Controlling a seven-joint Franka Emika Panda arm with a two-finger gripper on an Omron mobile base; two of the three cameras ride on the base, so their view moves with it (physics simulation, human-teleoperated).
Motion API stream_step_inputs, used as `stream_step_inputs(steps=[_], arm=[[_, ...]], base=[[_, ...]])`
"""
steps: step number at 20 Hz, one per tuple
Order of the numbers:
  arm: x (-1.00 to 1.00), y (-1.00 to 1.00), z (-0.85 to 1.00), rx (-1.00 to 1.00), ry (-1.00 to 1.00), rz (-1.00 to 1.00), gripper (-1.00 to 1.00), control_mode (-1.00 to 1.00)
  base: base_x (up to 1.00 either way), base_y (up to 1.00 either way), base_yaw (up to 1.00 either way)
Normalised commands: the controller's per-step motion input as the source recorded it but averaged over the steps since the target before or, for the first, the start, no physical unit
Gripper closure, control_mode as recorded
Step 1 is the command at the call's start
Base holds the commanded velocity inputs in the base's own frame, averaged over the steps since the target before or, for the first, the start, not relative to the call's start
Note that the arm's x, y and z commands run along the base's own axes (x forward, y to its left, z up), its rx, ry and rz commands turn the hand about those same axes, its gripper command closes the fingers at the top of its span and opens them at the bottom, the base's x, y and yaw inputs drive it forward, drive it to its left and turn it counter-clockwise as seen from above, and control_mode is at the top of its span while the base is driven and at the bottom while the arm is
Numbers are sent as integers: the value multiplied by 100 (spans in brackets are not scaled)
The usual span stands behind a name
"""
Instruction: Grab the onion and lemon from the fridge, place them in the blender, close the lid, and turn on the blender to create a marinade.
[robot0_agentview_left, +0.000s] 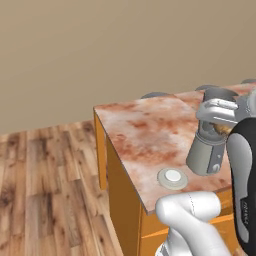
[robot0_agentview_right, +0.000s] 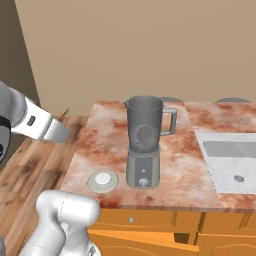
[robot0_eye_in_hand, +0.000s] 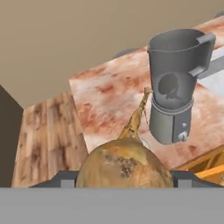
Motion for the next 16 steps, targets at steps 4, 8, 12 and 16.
stream_step_inputs(steps=[4, 8, 12, 16], arm=[[28, -48, 61, 0, -25, -3, 100, -100], [36, -43, 2, 0, -25, -6, 100, -100], [39, -50, 6, 0, -15, 0, 100, -100], [53, -67, 17, 0, -1, 0, 100, -100]], base=[[0, 0, 0], [0, 0, 0], [0, 0, 0], [0, 0, 0]])
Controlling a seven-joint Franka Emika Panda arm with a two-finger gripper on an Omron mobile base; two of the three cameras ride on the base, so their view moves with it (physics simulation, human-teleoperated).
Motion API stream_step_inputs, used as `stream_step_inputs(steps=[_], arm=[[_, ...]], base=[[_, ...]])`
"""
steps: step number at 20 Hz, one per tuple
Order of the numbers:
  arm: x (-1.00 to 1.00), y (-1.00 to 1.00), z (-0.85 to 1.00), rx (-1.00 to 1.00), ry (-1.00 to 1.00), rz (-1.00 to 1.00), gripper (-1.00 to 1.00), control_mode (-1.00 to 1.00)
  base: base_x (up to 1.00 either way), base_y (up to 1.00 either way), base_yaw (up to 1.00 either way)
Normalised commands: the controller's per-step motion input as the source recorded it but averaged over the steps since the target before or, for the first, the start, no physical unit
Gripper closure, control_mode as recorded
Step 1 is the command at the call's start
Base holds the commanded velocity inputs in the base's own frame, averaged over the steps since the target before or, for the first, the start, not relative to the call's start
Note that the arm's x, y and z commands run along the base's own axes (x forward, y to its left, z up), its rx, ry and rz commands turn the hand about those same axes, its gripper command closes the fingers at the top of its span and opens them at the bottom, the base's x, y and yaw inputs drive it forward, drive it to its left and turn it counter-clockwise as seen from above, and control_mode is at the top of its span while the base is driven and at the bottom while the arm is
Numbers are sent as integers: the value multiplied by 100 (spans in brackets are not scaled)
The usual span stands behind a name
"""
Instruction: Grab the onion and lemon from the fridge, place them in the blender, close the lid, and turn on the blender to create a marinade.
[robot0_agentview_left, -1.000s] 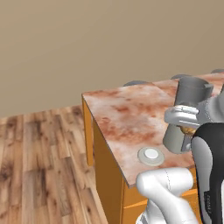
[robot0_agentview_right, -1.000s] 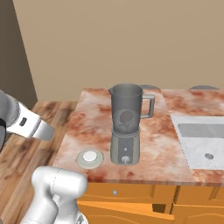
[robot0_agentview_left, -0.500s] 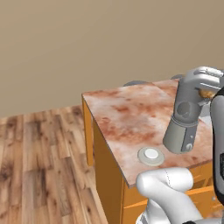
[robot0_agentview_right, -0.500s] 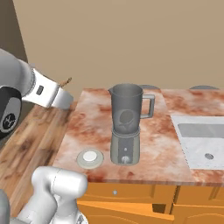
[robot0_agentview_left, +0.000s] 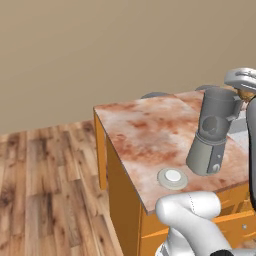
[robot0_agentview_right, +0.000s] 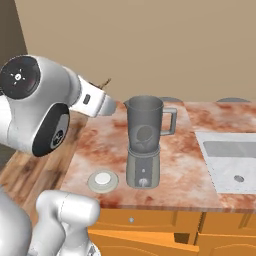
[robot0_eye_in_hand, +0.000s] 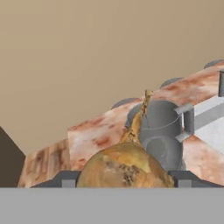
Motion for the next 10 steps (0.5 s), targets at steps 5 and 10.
stream_step_inputs(steps=[5, 10], arm=[[78, -47, 7, 0, 25, 0, 100, -100], [92, -19, -19, 0, 42, 0, 100, -100]], base=[[0, 0, 0], [0, 0, 0]])
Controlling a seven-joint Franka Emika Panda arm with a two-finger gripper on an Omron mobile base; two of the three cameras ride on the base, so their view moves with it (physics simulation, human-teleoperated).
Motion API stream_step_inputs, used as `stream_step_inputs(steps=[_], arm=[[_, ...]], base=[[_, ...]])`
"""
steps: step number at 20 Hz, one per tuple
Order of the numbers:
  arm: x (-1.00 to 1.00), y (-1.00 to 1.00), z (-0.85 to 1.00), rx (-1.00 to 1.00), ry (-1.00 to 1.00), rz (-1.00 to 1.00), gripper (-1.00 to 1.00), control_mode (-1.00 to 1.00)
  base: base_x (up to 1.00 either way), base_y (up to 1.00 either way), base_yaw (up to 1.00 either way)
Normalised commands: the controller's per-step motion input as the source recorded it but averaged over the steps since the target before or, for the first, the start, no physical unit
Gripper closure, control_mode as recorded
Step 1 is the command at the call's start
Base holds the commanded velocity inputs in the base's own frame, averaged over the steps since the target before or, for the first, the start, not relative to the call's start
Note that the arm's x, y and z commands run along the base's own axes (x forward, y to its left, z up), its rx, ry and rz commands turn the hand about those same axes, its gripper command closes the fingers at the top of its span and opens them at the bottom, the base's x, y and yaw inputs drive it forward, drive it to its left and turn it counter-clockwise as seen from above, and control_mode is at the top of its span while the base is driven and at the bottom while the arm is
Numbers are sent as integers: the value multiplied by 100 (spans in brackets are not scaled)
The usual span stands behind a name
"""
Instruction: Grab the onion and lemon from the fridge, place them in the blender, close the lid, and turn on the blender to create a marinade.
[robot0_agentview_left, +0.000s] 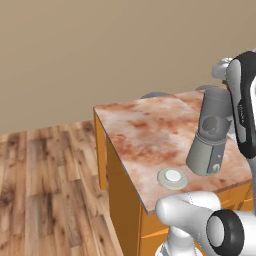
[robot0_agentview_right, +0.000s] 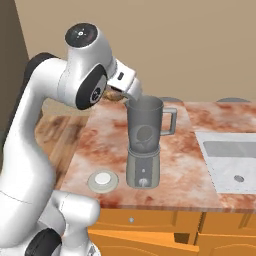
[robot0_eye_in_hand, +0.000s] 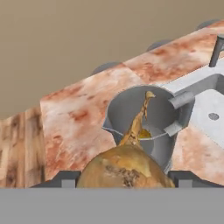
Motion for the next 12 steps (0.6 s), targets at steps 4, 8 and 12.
stream_step_inputs(steps=[4, 8, 12], arm=[[74, -21, -32, 0, 20, 2, 100, -100], [66, -39, -47, 0, 10, 9, 100, -100], [60, -28, -60, 0, 11, 11, 100, -100]], base=[[0, 0, 0], [0, 0, 0], [0, 0, 0]])
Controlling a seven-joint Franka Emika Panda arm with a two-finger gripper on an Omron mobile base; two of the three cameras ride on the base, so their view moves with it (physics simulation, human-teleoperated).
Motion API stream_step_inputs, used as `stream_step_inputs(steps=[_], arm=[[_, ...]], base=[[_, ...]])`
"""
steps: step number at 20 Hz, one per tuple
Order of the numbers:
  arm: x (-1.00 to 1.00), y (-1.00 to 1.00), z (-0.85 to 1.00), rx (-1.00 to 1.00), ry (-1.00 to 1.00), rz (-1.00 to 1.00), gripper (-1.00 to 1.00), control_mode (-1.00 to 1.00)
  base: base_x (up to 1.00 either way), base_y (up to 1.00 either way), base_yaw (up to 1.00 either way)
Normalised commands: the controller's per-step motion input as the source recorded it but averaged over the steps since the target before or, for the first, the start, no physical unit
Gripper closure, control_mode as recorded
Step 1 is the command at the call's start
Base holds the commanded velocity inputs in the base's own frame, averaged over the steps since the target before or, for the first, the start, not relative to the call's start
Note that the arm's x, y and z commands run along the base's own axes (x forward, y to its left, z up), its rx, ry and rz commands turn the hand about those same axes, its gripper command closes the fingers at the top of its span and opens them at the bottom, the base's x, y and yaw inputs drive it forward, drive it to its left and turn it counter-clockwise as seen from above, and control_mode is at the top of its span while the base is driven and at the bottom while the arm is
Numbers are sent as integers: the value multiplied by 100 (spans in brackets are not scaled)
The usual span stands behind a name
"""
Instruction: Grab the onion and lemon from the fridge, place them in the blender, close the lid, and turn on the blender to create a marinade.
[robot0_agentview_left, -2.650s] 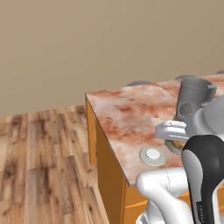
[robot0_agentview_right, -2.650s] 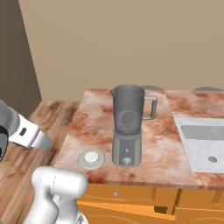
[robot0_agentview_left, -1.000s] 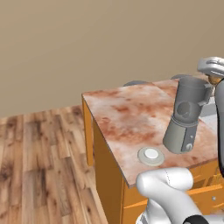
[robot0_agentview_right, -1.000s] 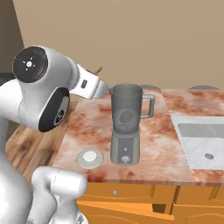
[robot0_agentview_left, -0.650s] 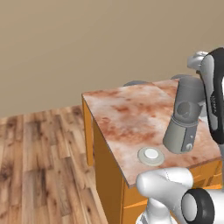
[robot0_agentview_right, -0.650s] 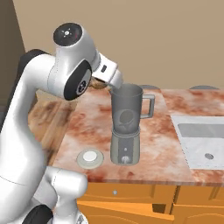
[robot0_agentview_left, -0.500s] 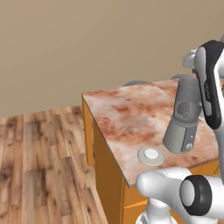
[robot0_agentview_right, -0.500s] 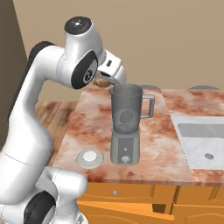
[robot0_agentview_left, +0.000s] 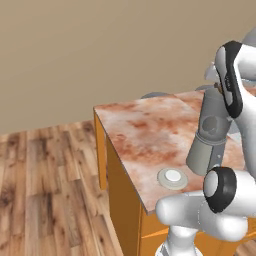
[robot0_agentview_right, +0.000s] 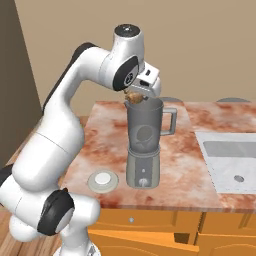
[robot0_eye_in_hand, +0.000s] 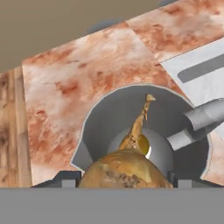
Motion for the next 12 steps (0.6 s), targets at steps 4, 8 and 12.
stream_step_inputs(steps=[4, 8, 12], arm=[[51, -11, -67, 0, 13, 11, 100, -100], [30, -6, -60, 0, 9, 8, 100, -100], [17, 0, -51, 0, 8, 6, 100, -100]], base=[[0, 0, 0], [0, 0, 0], [0, 0, 0]])
